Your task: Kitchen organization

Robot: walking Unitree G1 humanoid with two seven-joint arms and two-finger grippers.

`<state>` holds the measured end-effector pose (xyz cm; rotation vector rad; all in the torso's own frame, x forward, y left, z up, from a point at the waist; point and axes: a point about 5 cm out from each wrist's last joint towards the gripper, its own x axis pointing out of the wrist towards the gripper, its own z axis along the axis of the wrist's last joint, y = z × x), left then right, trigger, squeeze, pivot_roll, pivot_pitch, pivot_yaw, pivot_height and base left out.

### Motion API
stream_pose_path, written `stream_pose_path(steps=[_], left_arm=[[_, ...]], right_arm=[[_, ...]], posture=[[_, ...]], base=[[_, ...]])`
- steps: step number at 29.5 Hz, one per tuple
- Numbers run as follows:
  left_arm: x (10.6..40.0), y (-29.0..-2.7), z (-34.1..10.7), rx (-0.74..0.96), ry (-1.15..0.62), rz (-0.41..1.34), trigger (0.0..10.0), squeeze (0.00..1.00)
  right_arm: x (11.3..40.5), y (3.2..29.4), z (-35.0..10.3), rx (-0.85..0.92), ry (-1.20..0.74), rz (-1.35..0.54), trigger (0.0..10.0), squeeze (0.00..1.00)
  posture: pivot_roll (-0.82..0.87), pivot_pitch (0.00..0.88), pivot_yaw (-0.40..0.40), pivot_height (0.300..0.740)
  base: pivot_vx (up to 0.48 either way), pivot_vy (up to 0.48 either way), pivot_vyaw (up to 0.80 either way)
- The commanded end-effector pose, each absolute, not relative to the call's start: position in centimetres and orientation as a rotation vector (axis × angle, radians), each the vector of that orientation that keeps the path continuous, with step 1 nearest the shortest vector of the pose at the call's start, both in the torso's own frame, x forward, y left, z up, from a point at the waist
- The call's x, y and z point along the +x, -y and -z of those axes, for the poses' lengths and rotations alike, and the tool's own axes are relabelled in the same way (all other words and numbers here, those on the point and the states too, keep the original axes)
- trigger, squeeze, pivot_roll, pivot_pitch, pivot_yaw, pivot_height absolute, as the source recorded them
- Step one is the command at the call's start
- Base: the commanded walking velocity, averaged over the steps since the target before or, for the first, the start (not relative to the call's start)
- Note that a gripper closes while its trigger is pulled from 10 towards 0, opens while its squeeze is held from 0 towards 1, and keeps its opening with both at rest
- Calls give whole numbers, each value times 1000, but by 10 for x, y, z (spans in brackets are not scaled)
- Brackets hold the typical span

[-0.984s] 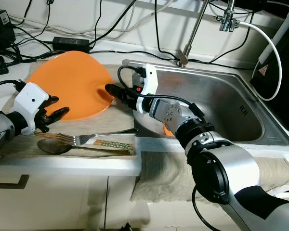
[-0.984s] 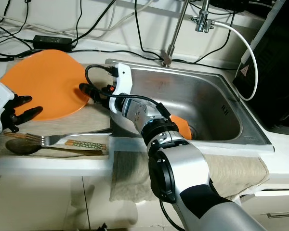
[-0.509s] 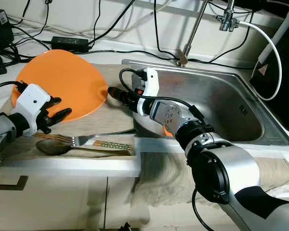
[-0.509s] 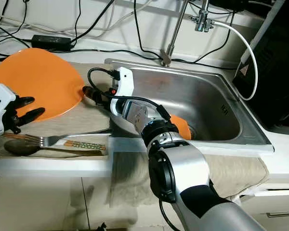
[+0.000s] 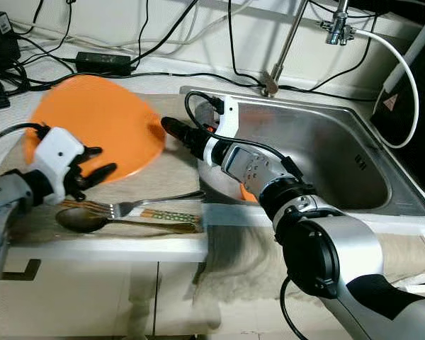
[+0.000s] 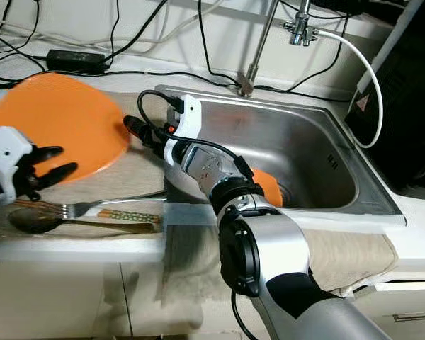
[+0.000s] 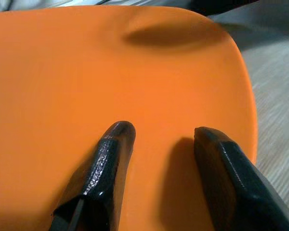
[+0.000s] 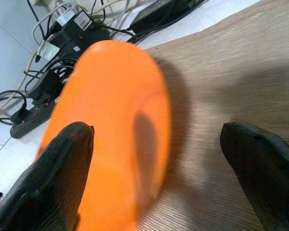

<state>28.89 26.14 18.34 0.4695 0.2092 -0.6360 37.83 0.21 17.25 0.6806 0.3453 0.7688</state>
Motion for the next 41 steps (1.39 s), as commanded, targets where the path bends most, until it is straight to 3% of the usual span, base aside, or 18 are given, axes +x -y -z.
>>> stream_pose_path(steps=[1,11,17,22,26,27,31,34,35,36,37,38,41], left_arm=[[291,-244,-172,452,-259,724,10000,0],[316,-205,-191,459,-156,836,10000,0],[323,-199,-204,433,-80,821,10000,0],[335,-225,-232,411,28,601,10000,0],[340,-274,-241,336,-48,343,10000,0],[338,-285,-240,246,-77,319,10000,1000],[331,-310,-236,46,-136,271,10000,1000],[329,-326,-229,-6,-186,198,10000,1000],[325,-338,-222,-83,-239,167,10000,667],[323,-341,-219,-122,-257,154,10000,90],[322,-343,-218,-144,-267,149,10000,90],[322,-344,-217,-181,-272,146,10000,0],[321,-346,-212,-267,-298,141,10000,0]], right_arm=[[384,5,-184,685,-279,-770,10000,0],[393,34,-191,592,-200,-781,10000,0],[396,52,-187,594,-191,-736,10000,0],[397,73,-178,592,-193,-688,10000,0],[395,81,-174,594,-195,-689,10000,0],[394,81,-173,594,-196,-695,10000,0],[392,80,-170,572,-204,-733,10000,0],[390,79,-170,546,-205,-772,10000,0],[388,78,-170,533,-211,-803,10000,0],[387,77,-170,531,-213,-810,10000,0],[387,77,-170,530,-213,-812,10000,0],[387,77,-169,530,-214,-811,10000,0],[387,77,-169,530,-217,-808,10000,0]], posture=[[8,22,-184,740],[-6,0,-145,740],[-10,0,-136,740],[-10,0,-138,740],[-7,0,-139,740],[-6,0,-139,740],[-3,0,-138,740],[-4,0,-137,740],[-3,0,-137,740],[-3,0,-137,740],[-3,0,-137,740],[-4,0,-137,740],[-3,0,-138,740]], base=[[0,0,0],[0,0,0],[0,0,0],[0,0,0],[0,0,0],[0,0,0],[0,0,0],[0,0,0],[0,0,0],[0,0,0],[0,0,0],[0,0,0],[0,0,0]])
